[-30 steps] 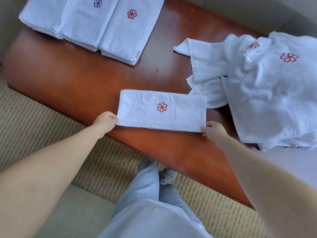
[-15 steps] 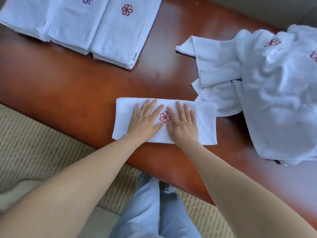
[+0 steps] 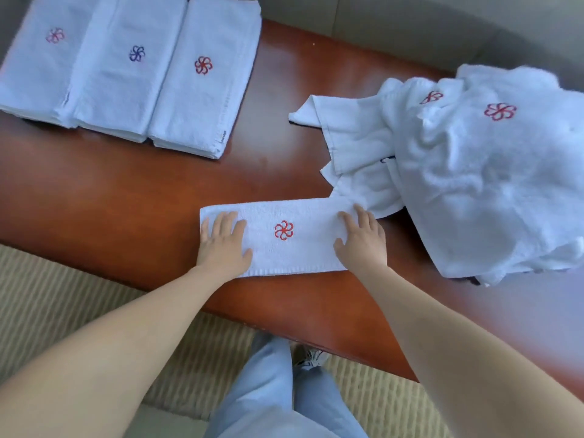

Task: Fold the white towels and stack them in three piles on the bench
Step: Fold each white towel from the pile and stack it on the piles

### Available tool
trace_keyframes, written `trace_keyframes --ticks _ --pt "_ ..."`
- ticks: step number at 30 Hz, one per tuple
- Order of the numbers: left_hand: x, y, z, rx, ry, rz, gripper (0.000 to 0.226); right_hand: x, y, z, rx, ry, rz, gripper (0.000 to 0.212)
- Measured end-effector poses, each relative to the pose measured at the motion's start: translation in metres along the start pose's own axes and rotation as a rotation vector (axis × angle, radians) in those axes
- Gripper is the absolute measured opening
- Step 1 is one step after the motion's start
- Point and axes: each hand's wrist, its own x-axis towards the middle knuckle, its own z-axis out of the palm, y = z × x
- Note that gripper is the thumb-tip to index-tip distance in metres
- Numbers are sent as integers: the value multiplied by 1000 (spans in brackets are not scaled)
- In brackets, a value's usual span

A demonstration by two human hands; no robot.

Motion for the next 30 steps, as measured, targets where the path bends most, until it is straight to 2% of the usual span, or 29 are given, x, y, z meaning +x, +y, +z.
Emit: trace_keyframes --ticks 5,10,13,20,22,24,27,30 --pt "37 52 -54 -92 -12 264 46 -15 29 -20 239 -187 181 50" --pt "73 118 -73 -197 -132 400 56 -21 44 -11 542 -226 446 60" --pt "93 151 -76 -205 -182 428 62 -20 45 -5 654 -246 556 57" --pt "130 194 -83 -293 -218 419 49 -17 41 10 737 -143 579 45" --pt "138 195 -87 -308 -255 405 37 -17 41 13 754 -121 583 47" --pt "142 194 -94 -297 -306 425 16 -18 41 13 770 -107 580 53" --pt "140 188 -108 -318 -391 526 16 -19 39 11 778 -127 561 56" --pt "130 171 -125 -438 -462 559 7 -21 35 4 717 -207 550 39"
